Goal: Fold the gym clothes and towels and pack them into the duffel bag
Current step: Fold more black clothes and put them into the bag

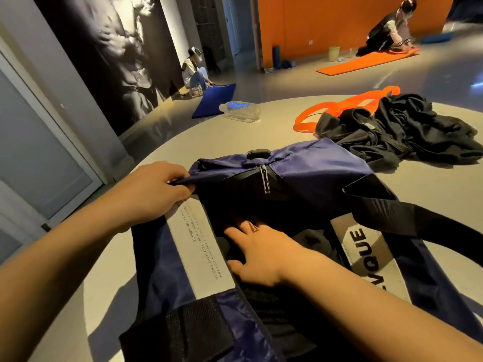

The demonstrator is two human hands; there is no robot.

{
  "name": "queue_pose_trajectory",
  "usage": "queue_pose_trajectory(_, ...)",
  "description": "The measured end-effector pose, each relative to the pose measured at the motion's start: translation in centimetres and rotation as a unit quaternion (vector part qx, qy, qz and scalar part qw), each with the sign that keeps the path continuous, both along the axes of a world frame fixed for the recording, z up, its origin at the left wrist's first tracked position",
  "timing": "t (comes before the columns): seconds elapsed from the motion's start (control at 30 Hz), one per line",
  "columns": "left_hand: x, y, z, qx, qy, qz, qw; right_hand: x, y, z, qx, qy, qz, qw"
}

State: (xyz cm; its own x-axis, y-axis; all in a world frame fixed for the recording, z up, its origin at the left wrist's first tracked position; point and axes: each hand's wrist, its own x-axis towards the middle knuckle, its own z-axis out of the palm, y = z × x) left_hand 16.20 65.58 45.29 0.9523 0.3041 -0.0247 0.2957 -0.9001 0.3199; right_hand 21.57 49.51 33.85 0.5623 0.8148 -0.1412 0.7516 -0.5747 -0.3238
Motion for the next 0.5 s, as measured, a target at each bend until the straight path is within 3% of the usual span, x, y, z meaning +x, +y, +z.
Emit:
queue_pose_trajectory(0.1,-0.5,-0.1,-0.2,-0.23,-0.007,0.076,0.97,0.5,0.3,-0.1,-0.062,0.034,0.038,0.997)
queue_pose_trajectory(0.17,-0.5,0.3,-0.3,-0.307,-0.003,0.095,0.947,0.6,0.4,0.2,-0.092,0.042,0.052,0.993)
queue_pose_trajectory(0.3,-0.4,1.0,-0.1,-0.346,0.012,0.086,0.934,0.4,1.3,0.9,-0.153,0.043,0.045,0.986)
queue_pose_trajectory(0.5,-0.8,0.7,-0.4,-0.317,0.013,0.04,0.948,0.1,2.1,1.2,-0.116,0.054,-0.009,0.992)
